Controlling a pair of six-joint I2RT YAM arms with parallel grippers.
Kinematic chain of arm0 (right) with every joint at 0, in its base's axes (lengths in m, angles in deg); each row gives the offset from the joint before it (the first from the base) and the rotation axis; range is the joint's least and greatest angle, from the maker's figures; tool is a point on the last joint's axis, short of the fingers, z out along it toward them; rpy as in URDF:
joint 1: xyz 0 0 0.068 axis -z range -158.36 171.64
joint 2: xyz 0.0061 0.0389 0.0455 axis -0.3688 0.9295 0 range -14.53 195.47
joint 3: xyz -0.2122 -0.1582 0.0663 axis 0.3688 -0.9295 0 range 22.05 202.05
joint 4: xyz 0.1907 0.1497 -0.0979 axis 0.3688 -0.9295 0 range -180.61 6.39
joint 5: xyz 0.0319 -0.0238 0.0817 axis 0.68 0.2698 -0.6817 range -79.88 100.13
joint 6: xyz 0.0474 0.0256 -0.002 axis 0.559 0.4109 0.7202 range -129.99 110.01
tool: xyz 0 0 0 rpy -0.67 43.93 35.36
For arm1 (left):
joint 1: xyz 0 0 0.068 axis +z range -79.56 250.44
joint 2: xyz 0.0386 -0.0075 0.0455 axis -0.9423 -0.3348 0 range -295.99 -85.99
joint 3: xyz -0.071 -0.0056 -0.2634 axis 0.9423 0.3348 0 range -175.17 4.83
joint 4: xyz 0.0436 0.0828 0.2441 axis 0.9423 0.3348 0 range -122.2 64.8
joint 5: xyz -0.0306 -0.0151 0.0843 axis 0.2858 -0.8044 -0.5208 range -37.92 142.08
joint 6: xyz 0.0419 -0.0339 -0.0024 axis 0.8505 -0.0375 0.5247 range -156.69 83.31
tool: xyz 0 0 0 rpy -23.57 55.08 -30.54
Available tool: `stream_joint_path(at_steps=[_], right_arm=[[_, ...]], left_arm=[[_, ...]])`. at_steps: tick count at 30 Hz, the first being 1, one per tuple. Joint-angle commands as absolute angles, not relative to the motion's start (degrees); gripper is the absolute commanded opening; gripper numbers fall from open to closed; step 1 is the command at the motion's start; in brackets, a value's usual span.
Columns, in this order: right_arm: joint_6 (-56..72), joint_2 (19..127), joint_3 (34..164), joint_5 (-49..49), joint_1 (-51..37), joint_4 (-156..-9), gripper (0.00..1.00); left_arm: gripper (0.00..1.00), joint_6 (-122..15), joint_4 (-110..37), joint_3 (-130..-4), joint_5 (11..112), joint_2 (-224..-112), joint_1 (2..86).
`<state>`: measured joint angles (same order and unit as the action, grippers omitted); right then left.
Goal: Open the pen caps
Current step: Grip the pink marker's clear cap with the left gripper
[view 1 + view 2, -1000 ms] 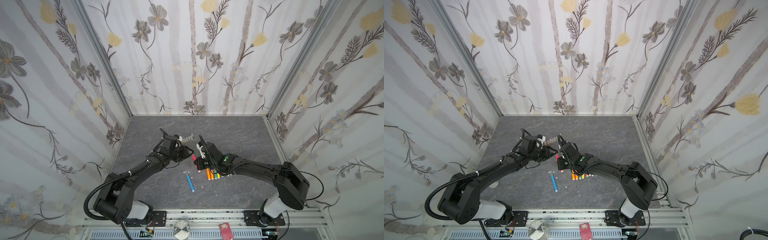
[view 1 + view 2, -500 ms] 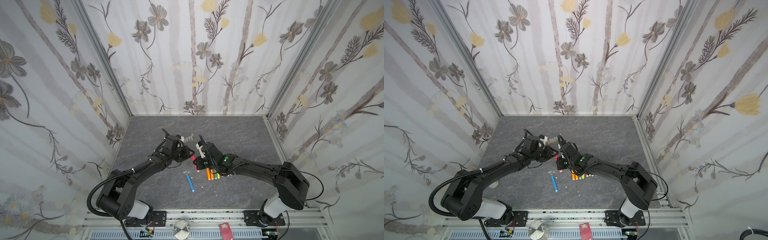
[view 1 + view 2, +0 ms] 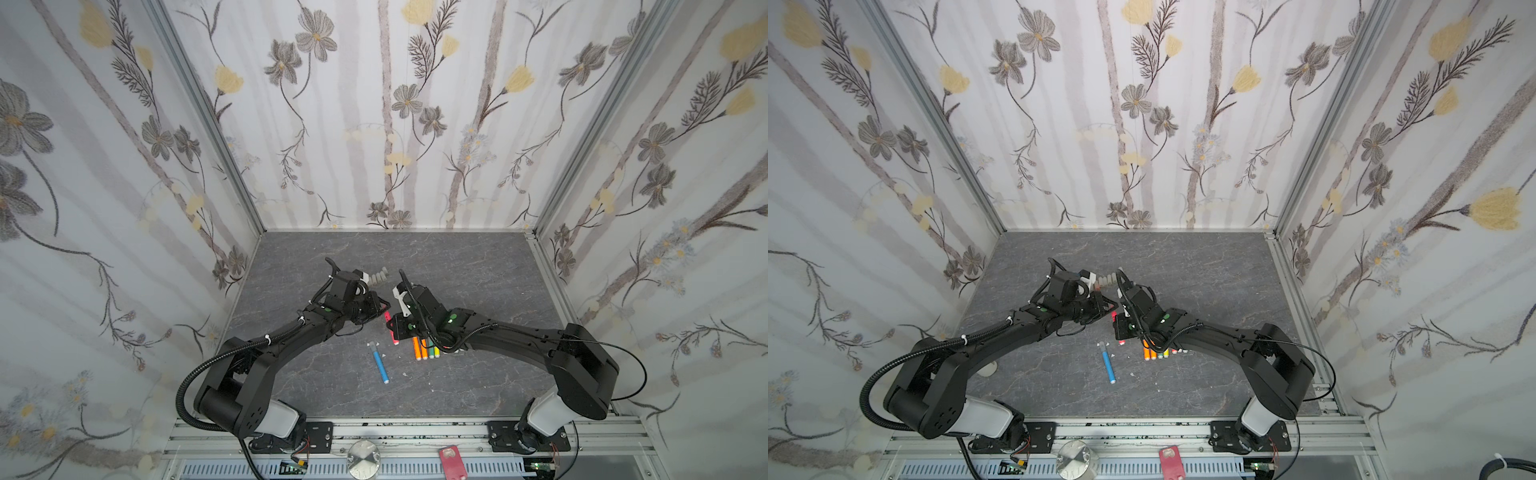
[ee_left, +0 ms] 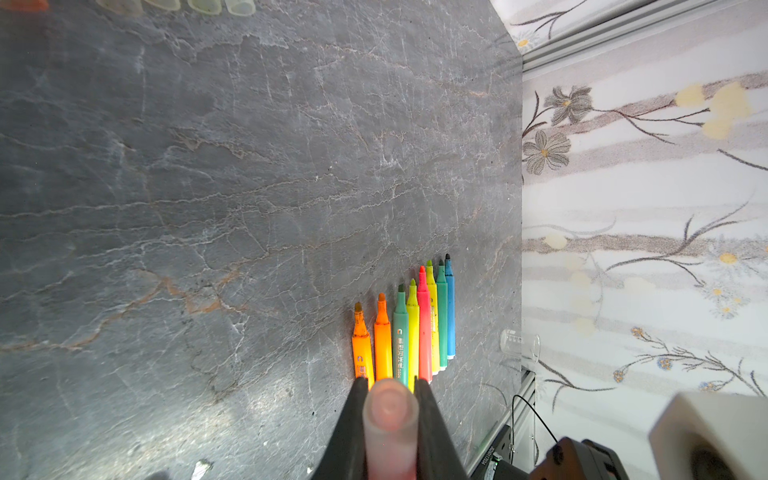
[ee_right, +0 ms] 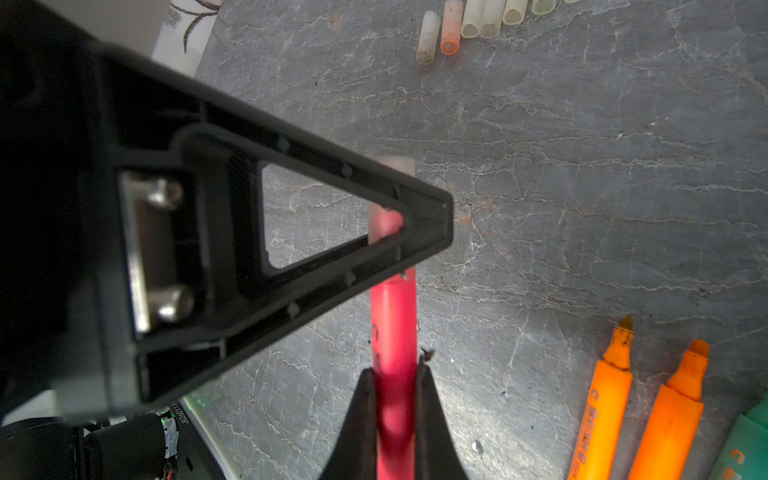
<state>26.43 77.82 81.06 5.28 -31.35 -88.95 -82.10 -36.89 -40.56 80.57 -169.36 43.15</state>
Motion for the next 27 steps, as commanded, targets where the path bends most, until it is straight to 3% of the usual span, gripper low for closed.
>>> stream_joint_path(at_steps=[1,9,13,16,19,27], right_arm=[[26.45,77.26,80.76,4.49,-31.28,-87.46,0.0],[26.5,77.28,80.51,4.5,-31.27,-87.33,0.0],[26.48,77.26,80.5,4.5,-31.18,-87.14,0.0],[26.5,77.25,80.5,4.47,-31.09,-86.8,0.11],[26.69,77.23,79.73,4.39,-31.08,-85.06,0.28],[27.01,75.03,75.78,3.79,-30.83,-76.84,0.31]], left_arm=[[0.21,-81.95,-38.53,-41.3,79.68,-169.71,43.11],[0.16,-82.13,-38.96,-41.57,80.48,-170.14,43.04],[0.09,-82.19,-39.1,-41.56,80.8,-170.12,43.09],[0.0,-82.47,-39.45,-41.4,81.08,-170.0,43.02],[0.0,-83.58,-39.96,-41.14,81.34,-169.88,42.93],[0.0,-87.75,-40.58,-40.64,82.93,-170.01,42.93]])
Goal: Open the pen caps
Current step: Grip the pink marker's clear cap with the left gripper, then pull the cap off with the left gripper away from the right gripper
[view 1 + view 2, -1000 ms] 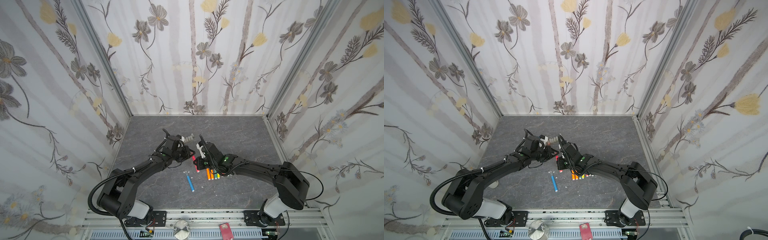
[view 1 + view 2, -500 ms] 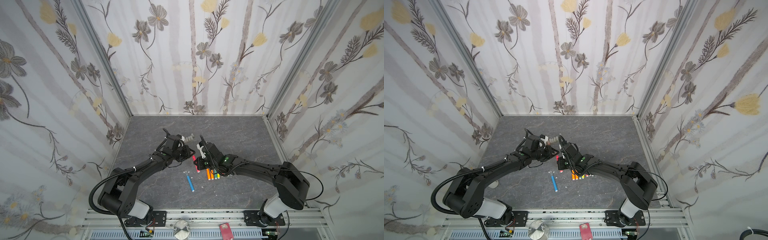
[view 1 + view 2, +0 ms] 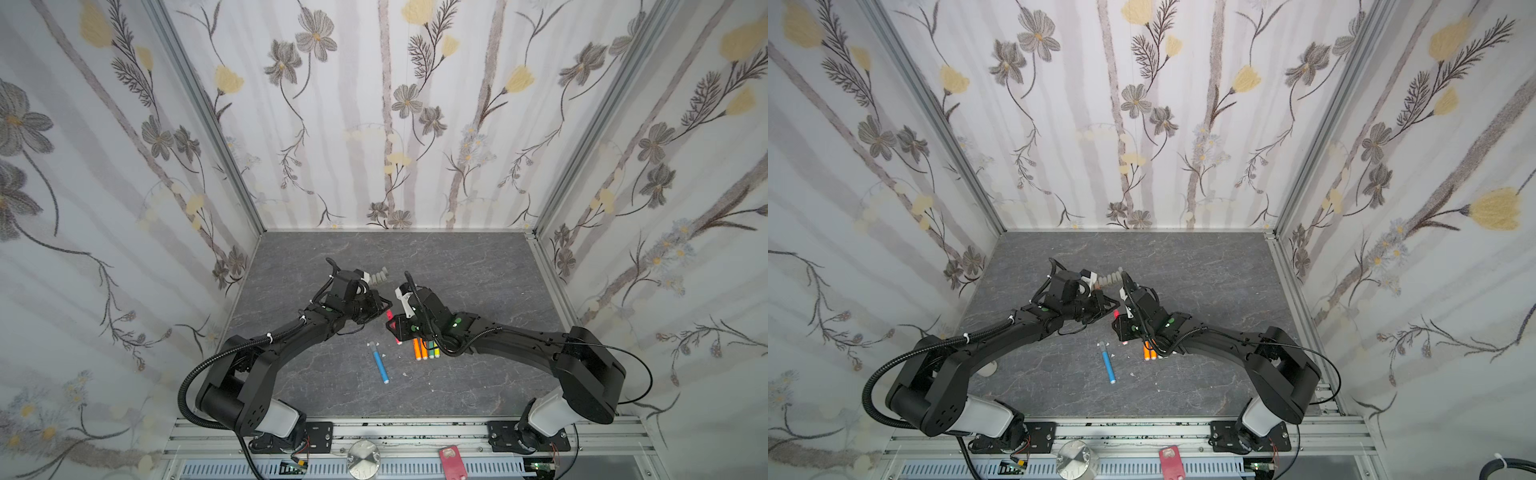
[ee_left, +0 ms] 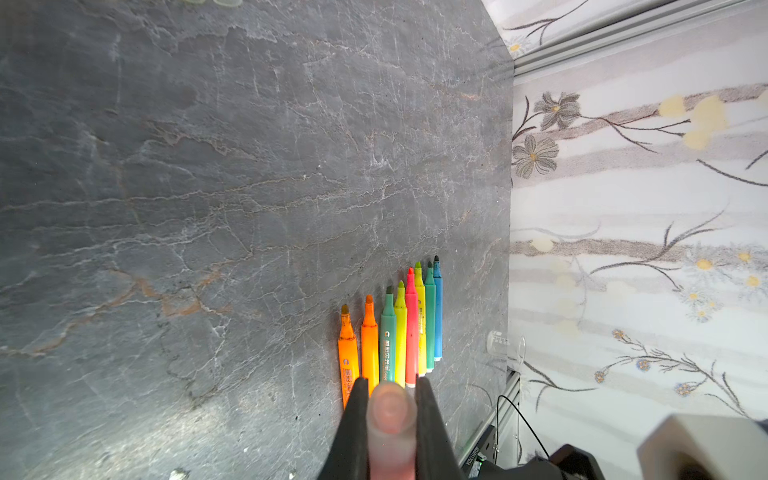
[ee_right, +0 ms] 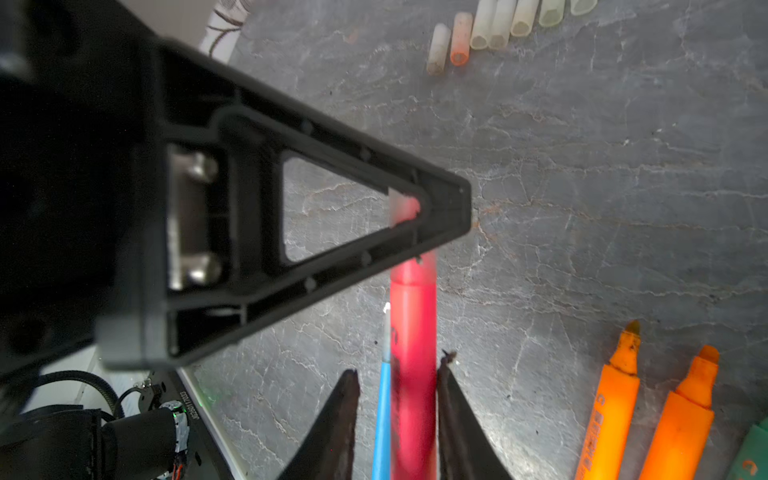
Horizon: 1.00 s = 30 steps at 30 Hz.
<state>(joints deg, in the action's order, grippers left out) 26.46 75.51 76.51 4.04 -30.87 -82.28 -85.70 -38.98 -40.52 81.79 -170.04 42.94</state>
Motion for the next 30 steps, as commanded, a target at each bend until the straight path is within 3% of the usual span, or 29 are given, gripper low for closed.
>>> stream_joint_path(at_steps=[1,8,16,30], right_arm=[[27.09,75.03,75.54,4.16,-30.87,-76.42,0.3],[27.04,75.81,74.96,4.22,-30.37,-74.83,0.26],[26.78,75.64,74.79,4.04,-30.13,-75.39,0.0],[27.8,70.37,68.49,2.96,-30.91,-76.84,0.0]], left_arm=[[0.0,-87.75,-40.17,-40.86,82.93,-170.14,42.95],[0.0,-89.57,-40.49,-41.57,84.37,-170.54,42.93],[0.0,-89.86,-40.78,-42.54,84.34,-171.4,43.2],[0.0,-82.39,-35.18,-49.66,81.97,-176.81,47.83]])
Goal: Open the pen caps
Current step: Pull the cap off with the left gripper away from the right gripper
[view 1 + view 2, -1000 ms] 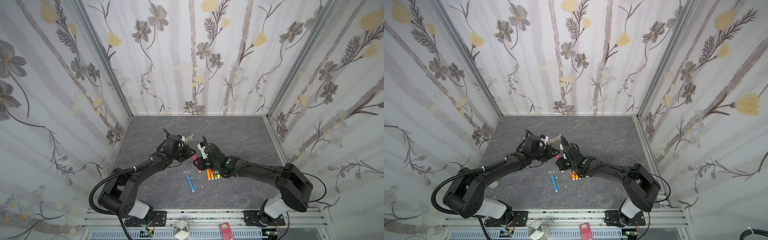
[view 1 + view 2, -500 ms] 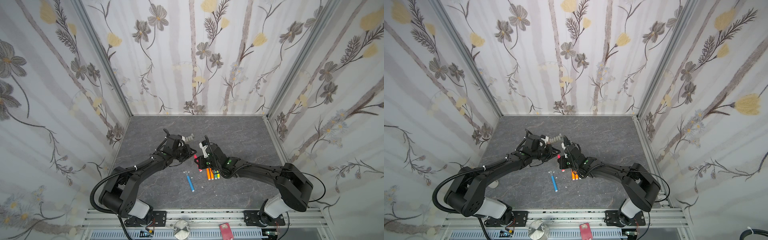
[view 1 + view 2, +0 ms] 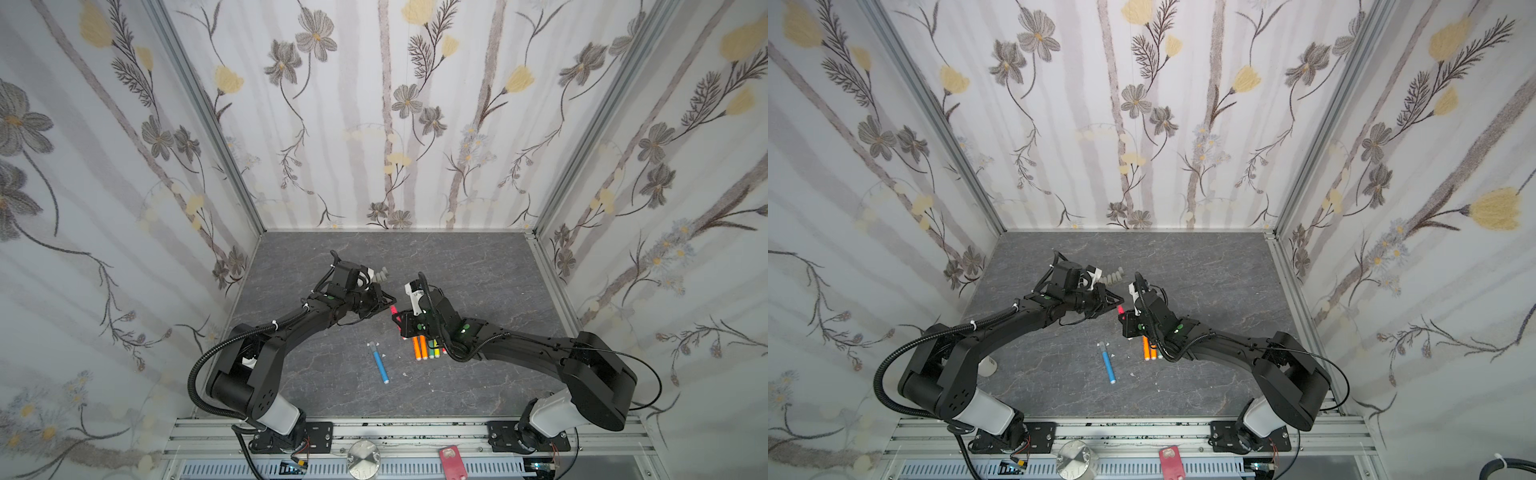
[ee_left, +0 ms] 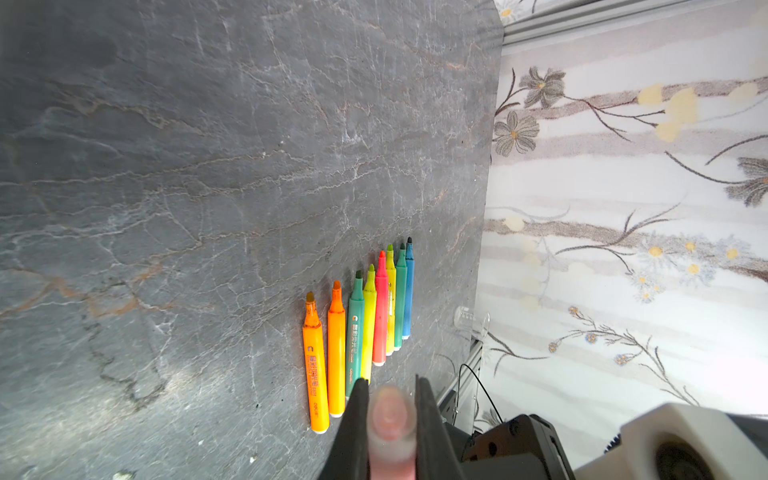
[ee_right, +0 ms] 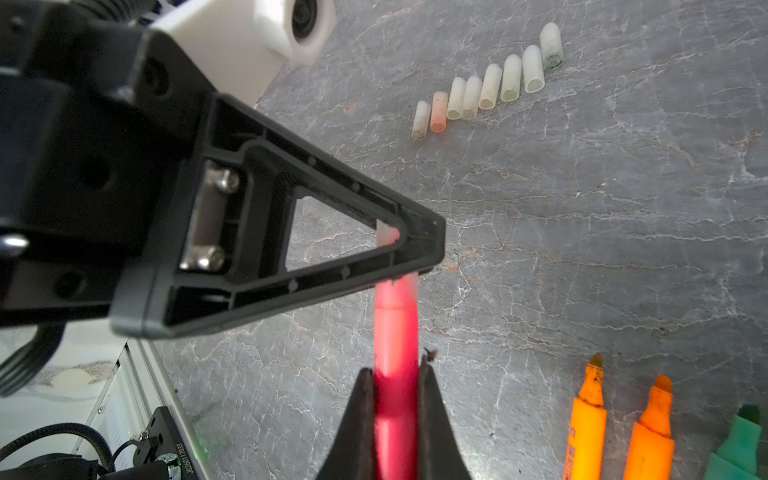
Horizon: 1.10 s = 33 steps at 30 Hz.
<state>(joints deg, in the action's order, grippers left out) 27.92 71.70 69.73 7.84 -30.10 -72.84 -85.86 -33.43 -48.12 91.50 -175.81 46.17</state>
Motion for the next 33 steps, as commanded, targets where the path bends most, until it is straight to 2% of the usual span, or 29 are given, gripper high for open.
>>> stream_joint_path(at_steps=[1,24,28,33], right_arm=[[27.93,70.12,68.04,2.95,-31.07,-76.84,0.0],[28.72,69.27,66.17,4.52,-33.24,-77.34,0.01],[26.54,68.22,66.48,4.61,-32.86,-75.21,0.3],[20.92,68.73,69.94,1.65,-30.98,-74.73,0.51]], left_arm=[[0.0,-81.97,-34.7,-50.2,81.8,-177.18,47.99],[0.0,-75.8,-30.0,-49.94,82.29,-175.96,57.71],[0.0,-76.63,-30.6,-48.79,84.47,-174.64,57.62],[0.0,-74.9,-28.16,-48.35,87.96,-173.41,55.33]])
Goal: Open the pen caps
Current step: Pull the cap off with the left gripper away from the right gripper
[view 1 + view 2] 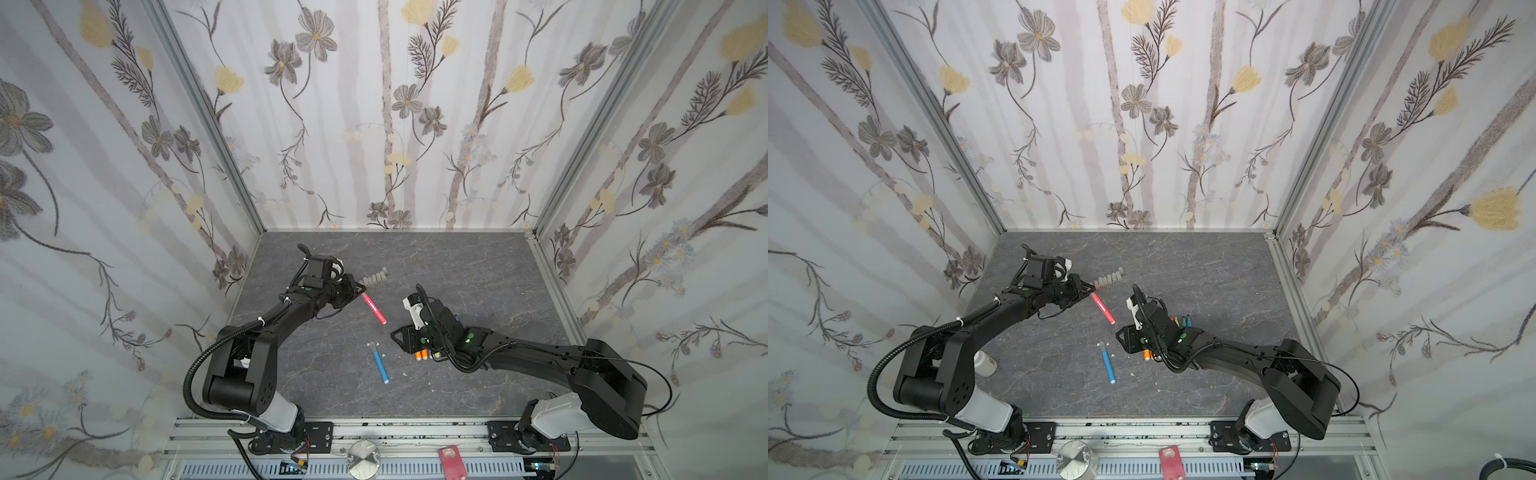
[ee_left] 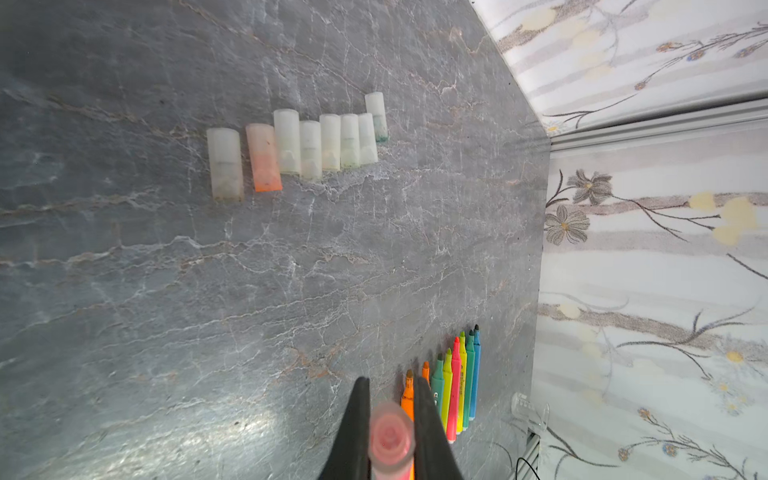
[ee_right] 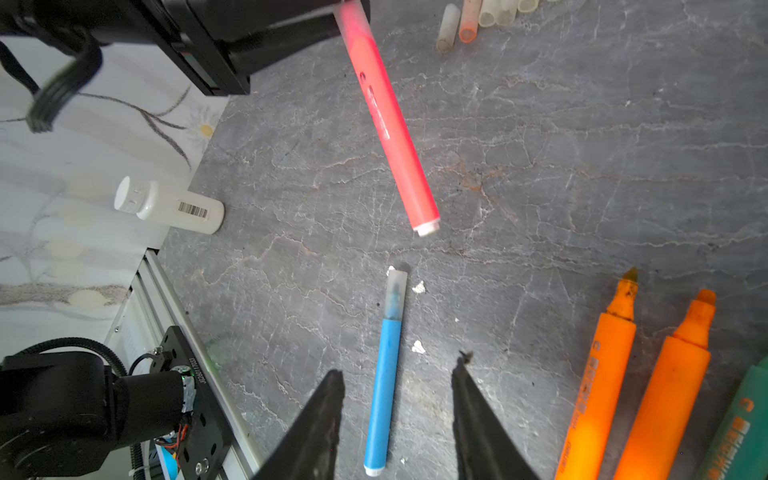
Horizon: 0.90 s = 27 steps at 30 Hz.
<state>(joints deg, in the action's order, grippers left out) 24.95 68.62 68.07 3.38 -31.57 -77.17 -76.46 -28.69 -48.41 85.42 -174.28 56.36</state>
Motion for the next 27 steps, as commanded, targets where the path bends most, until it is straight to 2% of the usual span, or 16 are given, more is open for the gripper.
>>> stream_joint_path(at_steps=[1,8,27], right_arm=[[19.63,69.19,71.19,1.13,-30.67,-75.2,0.53],[12.14,73.58,77.81,-0.29,-29.29,-78.56,0.52],[13.01,76.5,79.18,-2.77,-28.28,-76.8,0.38]], left_arm=[[0.0,-74.53,-27.49,-48.41,88.45,-173.2,54.69],[0.0,-73.76,-25.85,-49.45,95.56,-171.76,51.07],[0.0,-76.35,-28.47,-49.69,95.59,-170.94,50.12]])
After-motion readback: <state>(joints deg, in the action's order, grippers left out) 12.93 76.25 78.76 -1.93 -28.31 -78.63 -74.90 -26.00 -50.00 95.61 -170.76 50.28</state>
